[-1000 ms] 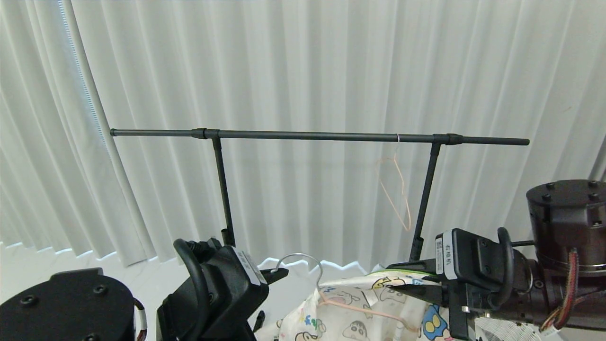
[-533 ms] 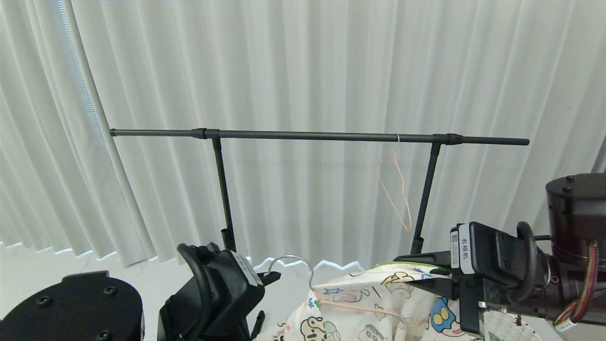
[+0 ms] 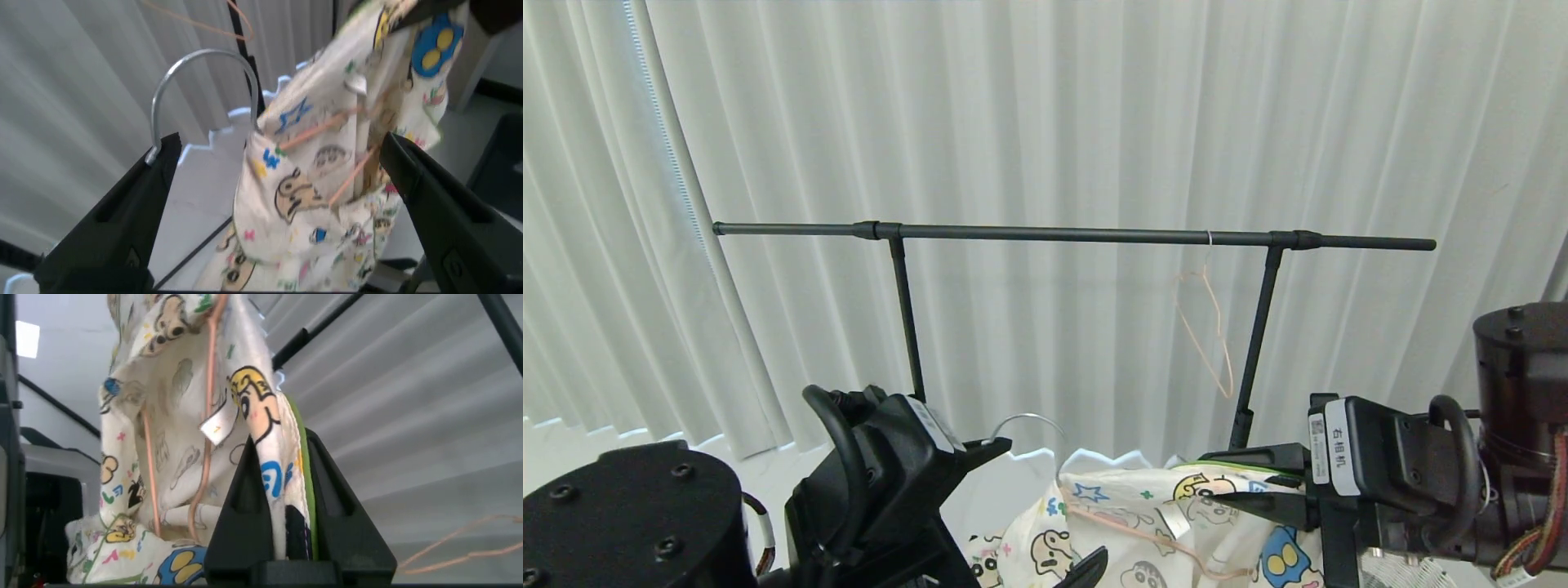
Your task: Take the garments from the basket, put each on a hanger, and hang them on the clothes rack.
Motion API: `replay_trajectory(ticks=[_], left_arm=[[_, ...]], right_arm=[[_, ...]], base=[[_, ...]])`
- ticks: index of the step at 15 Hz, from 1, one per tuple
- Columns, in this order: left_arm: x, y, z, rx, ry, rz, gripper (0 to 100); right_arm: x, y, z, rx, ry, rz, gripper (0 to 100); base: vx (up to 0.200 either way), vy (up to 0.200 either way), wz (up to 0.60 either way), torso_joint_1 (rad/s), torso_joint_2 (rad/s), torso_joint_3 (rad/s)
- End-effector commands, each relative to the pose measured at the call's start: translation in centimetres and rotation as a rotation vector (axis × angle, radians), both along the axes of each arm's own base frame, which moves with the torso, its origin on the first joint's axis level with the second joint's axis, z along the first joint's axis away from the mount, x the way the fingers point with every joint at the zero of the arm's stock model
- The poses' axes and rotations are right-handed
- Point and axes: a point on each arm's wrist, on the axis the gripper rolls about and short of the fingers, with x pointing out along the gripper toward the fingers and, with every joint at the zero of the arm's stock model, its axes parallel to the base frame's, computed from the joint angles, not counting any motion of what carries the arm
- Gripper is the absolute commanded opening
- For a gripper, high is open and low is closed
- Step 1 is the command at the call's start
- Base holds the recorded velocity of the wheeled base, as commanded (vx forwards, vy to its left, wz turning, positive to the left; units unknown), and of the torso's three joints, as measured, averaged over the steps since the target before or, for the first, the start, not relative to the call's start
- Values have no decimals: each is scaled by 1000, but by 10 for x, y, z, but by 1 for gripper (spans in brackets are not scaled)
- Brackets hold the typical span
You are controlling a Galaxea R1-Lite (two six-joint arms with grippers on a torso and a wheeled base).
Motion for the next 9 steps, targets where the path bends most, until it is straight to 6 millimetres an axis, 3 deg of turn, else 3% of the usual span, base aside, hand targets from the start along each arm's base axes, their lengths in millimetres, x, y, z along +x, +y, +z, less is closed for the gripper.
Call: replay_trajectory(ticks=[1,9], left_arm=[[2,-3,-1,-3,-5,-2,100],[5,-8,11,-45,-32,-3,100]], right_arm=[[-2,5,-4,-11,11,24,0],[-2,9,-7,-22,23,35,0]], base=[[0,0,0,0,0,0],[0,0,0,0,0,0]])
